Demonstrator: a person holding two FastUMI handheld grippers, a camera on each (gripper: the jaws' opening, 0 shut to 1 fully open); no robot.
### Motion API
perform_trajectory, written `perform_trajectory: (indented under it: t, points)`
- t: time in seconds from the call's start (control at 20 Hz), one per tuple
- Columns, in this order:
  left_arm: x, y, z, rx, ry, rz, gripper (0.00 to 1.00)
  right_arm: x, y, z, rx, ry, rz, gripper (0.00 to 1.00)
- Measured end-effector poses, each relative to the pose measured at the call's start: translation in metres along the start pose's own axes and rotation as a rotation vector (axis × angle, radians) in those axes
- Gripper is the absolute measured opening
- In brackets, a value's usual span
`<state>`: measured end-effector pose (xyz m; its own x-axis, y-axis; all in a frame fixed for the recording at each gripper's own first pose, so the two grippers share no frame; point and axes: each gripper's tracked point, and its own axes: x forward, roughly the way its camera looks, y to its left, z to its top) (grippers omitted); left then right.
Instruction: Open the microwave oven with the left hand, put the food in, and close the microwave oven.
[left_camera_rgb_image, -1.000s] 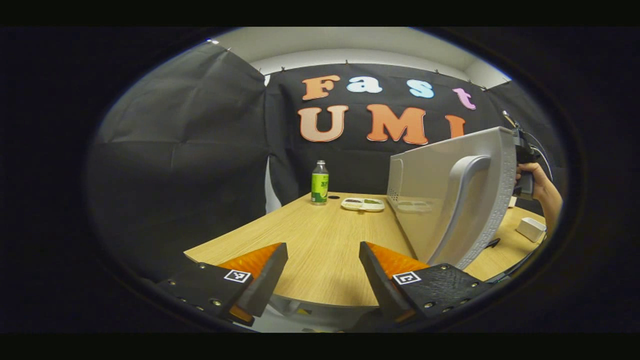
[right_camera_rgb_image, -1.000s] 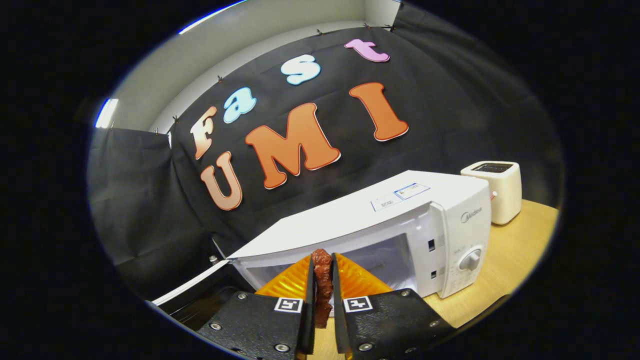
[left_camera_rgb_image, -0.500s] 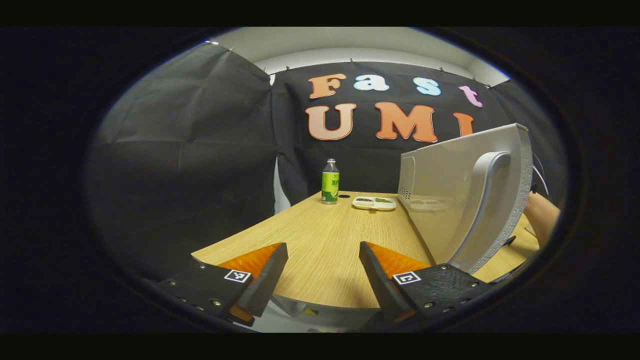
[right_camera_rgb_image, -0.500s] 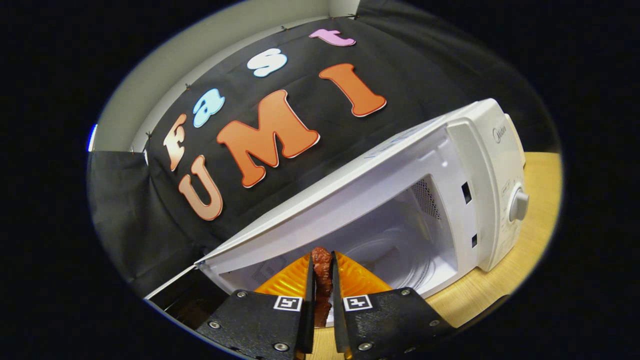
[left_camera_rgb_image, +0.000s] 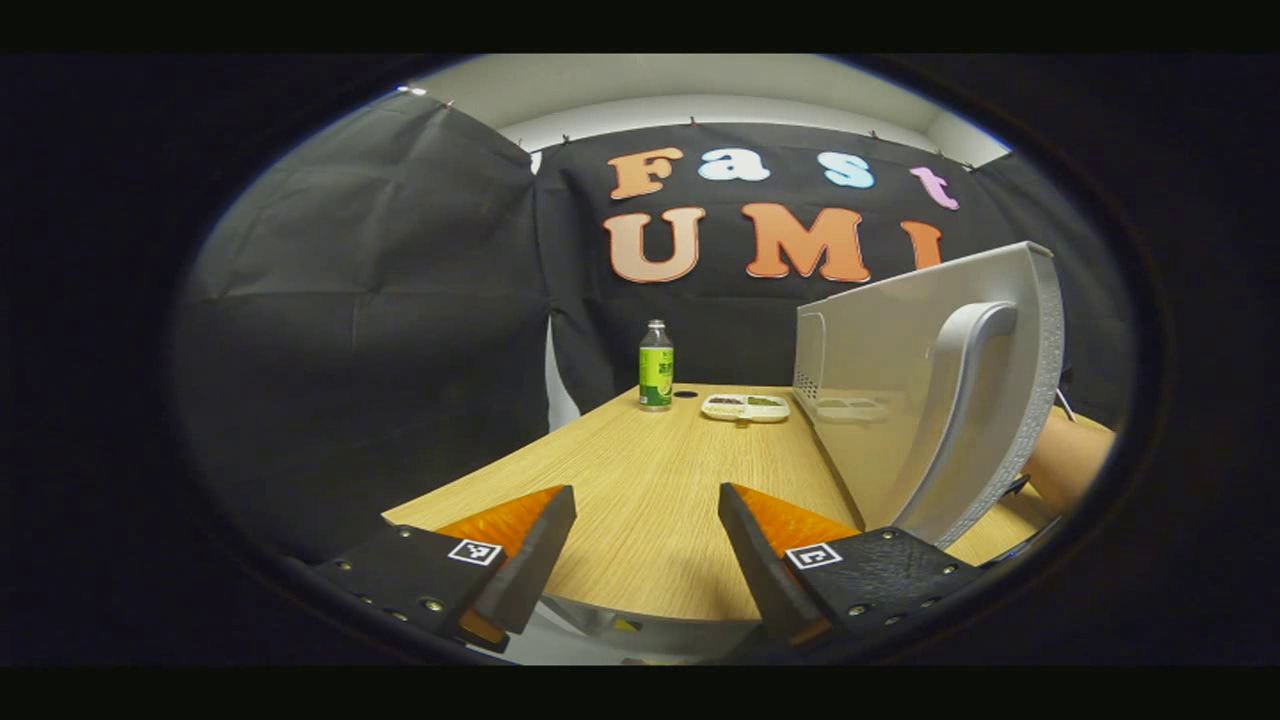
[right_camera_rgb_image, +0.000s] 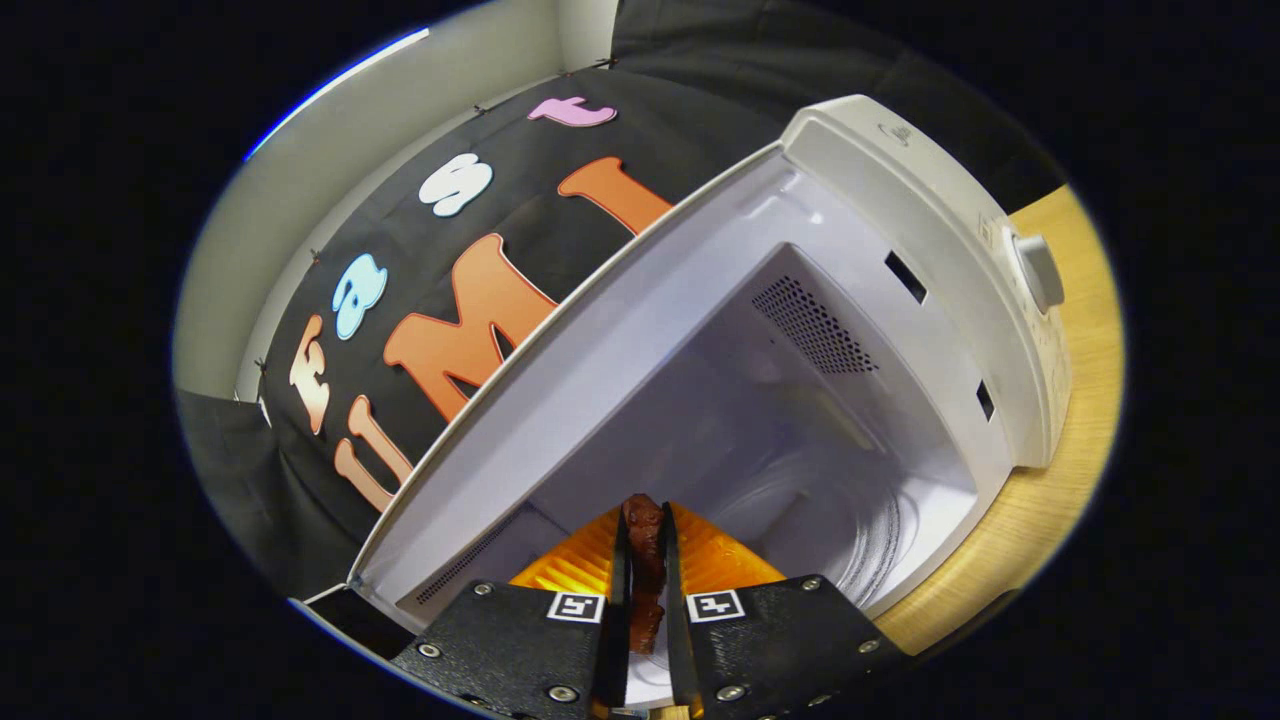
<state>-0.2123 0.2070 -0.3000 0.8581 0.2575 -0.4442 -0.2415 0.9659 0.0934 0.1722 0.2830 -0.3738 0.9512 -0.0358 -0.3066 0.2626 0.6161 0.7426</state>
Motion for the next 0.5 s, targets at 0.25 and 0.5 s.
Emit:
perform_trajectory:
  t: [0.25, 0.5]
  points:
    - [-0.003, 0.002, 0.003, 0.019, -0.005, 0.008, 0.87, 0.028, -0.024, -0.017, 0.044, 0.001, -0.07, 0.16]
    - [-0.005, -0.002, 0.009, 0.043, -0.016, 0.005, 0.87, 0.03, -0.036, -0.033, 0.056, 0.043, -0.125, 0.22]
